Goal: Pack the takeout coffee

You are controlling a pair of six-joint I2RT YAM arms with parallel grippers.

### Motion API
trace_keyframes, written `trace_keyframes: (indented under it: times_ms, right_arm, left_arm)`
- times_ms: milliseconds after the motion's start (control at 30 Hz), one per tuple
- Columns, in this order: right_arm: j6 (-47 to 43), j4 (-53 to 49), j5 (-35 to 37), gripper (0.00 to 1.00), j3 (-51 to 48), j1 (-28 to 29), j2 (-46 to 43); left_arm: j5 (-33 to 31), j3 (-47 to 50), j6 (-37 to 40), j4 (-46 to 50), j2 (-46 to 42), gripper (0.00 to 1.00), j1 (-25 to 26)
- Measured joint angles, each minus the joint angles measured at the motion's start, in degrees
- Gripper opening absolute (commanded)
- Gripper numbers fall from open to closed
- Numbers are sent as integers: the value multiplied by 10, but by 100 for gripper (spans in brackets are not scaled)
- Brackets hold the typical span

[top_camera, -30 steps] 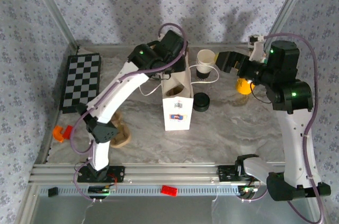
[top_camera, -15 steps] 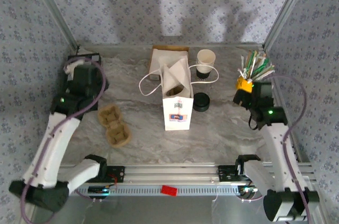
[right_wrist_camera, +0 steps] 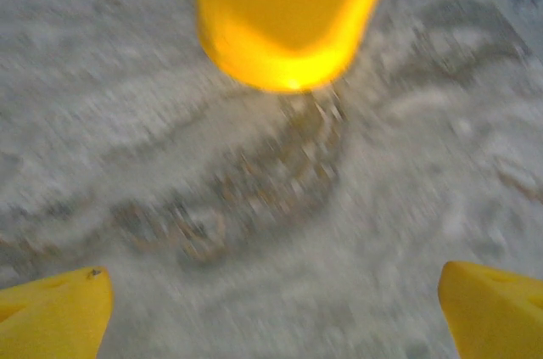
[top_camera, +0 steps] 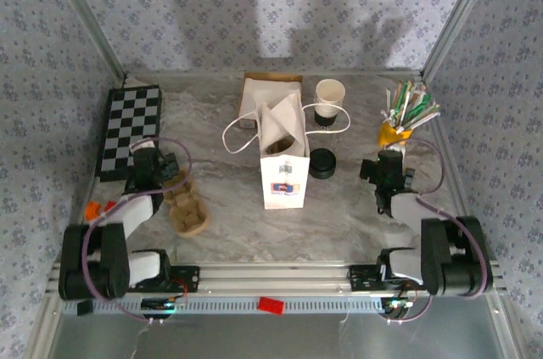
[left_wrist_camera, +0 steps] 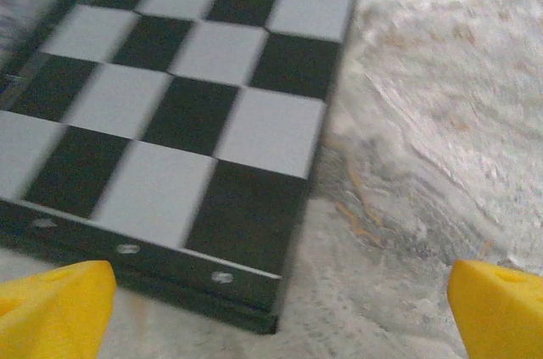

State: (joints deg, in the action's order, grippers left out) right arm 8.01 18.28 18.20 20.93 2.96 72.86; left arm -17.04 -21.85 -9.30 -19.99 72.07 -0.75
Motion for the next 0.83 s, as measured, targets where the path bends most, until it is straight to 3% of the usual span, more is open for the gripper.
trace_keyframes:
  times_ms: [267,833]
  right_arm:
    - [-64,222,-132,99,7,-51,144]
    - [-85,283,-176,100,7,-50,151]
  left_arm:
    - [78,13,40,-266,146,100,0]
    - [95,-3,59,-270,152,100,2]
